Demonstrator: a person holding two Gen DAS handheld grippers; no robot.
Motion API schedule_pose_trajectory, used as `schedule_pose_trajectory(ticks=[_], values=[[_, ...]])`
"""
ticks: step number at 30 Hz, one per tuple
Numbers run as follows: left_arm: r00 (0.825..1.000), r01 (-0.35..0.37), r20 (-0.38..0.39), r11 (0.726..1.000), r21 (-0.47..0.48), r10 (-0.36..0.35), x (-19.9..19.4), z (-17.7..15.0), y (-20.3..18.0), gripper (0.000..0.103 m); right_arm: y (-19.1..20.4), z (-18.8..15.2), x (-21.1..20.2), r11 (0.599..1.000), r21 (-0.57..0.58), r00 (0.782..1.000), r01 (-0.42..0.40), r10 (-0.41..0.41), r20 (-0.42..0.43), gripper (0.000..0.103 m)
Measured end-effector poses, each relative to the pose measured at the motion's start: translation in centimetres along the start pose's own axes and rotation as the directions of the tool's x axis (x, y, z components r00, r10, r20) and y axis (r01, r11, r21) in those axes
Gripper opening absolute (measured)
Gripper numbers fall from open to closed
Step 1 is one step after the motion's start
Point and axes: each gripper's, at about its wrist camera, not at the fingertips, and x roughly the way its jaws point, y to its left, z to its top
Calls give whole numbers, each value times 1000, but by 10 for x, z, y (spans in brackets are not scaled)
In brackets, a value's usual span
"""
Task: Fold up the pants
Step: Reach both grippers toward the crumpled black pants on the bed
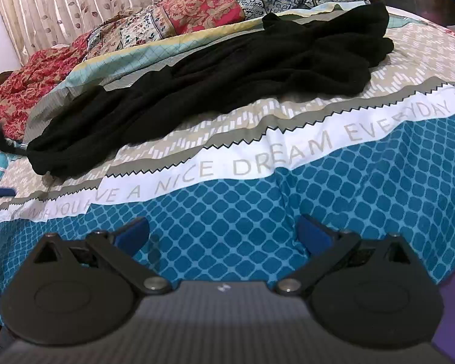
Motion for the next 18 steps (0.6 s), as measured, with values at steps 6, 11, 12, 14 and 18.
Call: schedule_pose_trajectory(ticks=[6,11,12,14,18], values=[[996,9,-87,998,-68,-15,30,7,0,8,0,1,1,1000,-3,1000,5,-5,-3,103],[994,101,-36,994,33,-100,-50,-17,13,8,-4,4,-1,999,23,1000,25,-26,8,91],[994,106,-26,994,27,-105,-64,-15,19,8,-4,5,-1,999,28,999,32,-33,9,87],[995,99,-1,995,-6,-99,-91,-17,43,8,-5,8,-3,999,38,999,34,-34,13,80],[999,-20,-31,999,-31,19,-93,-37,80,9,-17,22,-8,998,66,999,25,-27,32,58]])
